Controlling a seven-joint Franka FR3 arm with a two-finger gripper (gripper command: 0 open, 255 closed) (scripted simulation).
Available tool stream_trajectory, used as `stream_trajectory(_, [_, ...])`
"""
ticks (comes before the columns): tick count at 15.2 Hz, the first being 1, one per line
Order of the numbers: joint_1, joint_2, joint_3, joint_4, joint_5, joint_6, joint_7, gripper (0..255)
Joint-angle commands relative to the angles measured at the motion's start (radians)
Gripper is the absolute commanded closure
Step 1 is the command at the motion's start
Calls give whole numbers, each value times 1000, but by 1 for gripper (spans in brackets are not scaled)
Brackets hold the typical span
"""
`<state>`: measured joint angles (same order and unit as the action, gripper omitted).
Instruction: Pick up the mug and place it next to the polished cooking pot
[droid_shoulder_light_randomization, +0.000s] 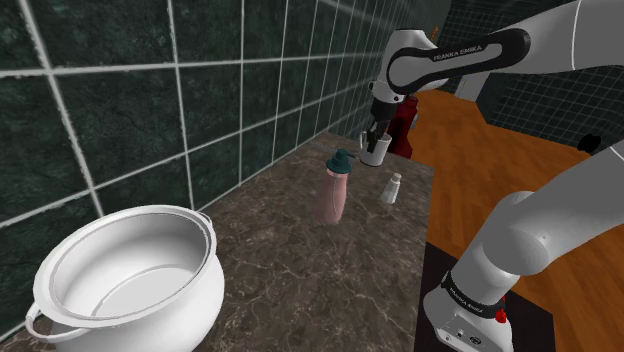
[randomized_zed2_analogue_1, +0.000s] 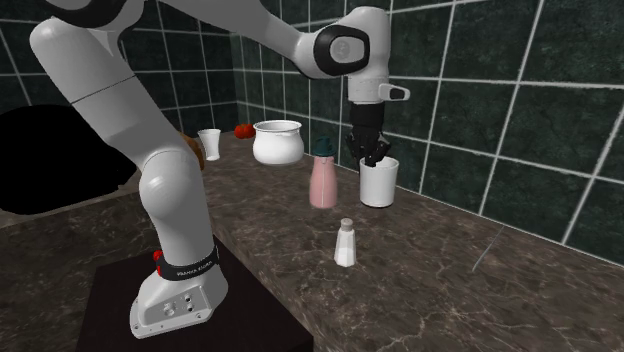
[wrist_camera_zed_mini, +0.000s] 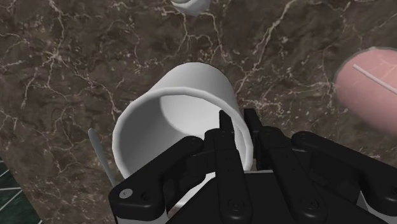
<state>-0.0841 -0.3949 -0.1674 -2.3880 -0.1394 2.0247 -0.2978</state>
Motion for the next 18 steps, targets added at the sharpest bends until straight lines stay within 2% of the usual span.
stream_trajectory(1, [0, -9, 2, 22, 1, -30, -2, 255])
stream_trajectory(18, [5, -29, 15, 233, 13, -262, -16, 255])
